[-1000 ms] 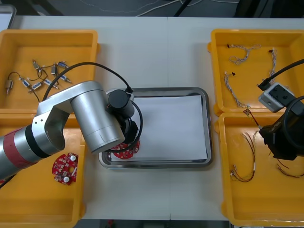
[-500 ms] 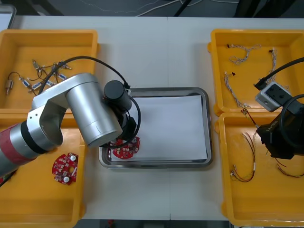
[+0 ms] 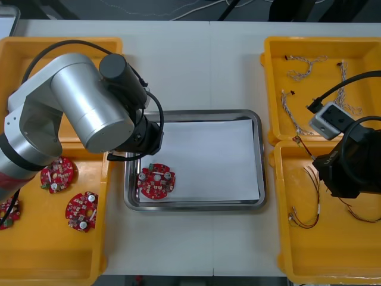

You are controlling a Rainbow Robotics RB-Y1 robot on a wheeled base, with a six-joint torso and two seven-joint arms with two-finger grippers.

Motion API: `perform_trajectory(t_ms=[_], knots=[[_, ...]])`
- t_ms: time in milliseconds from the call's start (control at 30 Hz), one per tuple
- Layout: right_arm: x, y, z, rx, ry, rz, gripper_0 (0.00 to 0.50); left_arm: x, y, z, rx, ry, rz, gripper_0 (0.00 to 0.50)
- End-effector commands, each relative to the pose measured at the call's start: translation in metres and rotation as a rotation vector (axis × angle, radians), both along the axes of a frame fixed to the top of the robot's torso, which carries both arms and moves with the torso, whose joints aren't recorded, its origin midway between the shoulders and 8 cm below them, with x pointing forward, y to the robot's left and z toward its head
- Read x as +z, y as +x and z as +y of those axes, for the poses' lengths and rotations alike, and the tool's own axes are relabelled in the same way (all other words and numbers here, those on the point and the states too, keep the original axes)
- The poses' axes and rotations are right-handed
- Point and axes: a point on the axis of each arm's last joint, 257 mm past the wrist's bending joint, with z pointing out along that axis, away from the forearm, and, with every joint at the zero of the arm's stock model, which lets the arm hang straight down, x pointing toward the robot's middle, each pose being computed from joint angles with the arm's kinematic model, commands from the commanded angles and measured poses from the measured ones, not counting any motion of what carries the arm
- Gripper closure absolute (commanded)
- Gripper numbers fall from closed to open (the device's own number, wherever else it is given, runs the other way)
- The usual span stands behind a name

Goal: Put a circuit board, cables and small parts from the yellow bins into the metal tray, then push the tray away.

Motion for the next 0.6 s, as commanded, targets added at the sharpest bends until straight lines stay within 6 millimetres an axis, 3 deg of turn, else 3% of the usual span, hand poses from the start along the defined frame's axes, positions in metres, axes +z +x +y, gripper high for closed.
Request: perform_trajectory(t_ms=[33,367,600], knots=[[0.005,0.0,0.031,0.094,-0.024,-0.009,0.5,0.052,0.012,-0.005,0.045,-0.067,-0.05,0.0],[-0.005,-0.011,0.078,0.276,-0.083,-0.001,0.5,0.085,0.016,0.034,0.136,-0.072,-0.041,0.0],[-0.016,-0.016,0.103,0.376,-0.146,0.012,0.5,0.108,0.022,0.084,0.243,-0.043,-0.069,0.0]])
